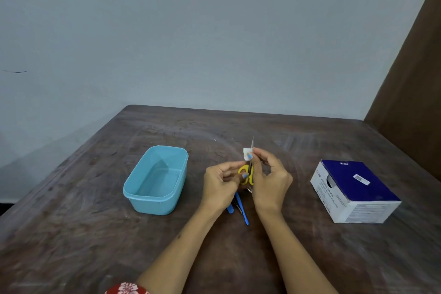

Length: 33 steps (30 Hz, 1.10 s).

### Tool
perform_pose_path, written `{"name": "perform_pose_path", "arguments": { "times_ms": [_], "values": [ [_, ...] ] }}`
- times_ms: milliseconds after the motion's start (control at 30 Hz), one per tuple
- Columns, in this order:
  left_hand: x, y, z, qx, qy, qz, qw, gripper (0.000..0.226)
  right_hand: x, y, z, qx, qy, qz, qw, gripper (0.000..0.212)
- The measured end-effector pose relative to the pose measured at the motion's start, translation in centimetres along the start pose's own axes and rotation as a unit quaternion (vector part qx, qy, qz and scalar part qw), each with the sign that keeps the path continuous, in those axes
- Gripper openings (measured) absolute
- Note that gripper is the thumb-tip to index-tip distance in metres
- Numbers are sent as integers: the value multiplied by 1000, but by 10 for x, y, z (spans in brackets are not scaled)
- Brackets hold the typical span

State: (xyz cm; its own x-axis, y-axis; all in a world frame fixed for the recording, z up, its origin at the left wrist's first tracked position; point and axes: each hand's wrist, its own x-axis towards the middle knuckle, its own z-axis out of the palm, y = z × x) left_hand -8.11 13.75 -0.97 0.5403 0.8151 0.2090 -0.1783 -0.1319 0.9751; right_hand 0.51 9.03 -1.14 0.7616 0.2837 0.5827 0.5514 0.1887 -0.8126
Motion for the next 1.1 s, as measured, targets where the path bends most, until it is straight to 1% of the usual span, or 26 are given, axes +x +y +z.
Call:
{"name": "perform_pose_path", "arguments": {
  "times_ms": [167, 233, 333, 500, 667, 733, 867, 1000, 1100],
  "values": [
    [0, -1, -1, 18, 39, 17, 999, 28, -6, -2, -3, -6, -30, 14, 999, 17],
    [-1, 0, -1, 17, 30, 15, 999, 28, -5, -4, -4, -4, -22, 16, 1000, 17],
    [-5, 2, -1, 7, -4, 9, 1000, 29, -3, -7, -4, 2, -2, 14, 1000, 17],
    [-8, 2, -3, 20, 14, 34, 999, 30, -9, -6, -7, -7, -21, 14, 1000, 16],
    [-10, 3, -3, 9, -17, 23, 1000, 30, -8, -12, -11, -3, 8, -1, 1000, 18],
    [-10, 3, -3, 10, -12, 25, 1000, 31, -8, -13, -10, -6, 6, 0, 1000, 17],
    [-8, 1, -3, 4, 24, 31, 999, 31, -11, -10, -9, -21, -19, 4, 1000, 17],
    [-8, 1, -3, 14, 4, 22, 1000, 29, -7, -11, -8, -26, 8, -36, 999, 18],
    [-8, 1, -3, 14, 13, 26, 999, 28, -7, -11, -6, -25, -2, -40, 999, 17]
  ]
}}
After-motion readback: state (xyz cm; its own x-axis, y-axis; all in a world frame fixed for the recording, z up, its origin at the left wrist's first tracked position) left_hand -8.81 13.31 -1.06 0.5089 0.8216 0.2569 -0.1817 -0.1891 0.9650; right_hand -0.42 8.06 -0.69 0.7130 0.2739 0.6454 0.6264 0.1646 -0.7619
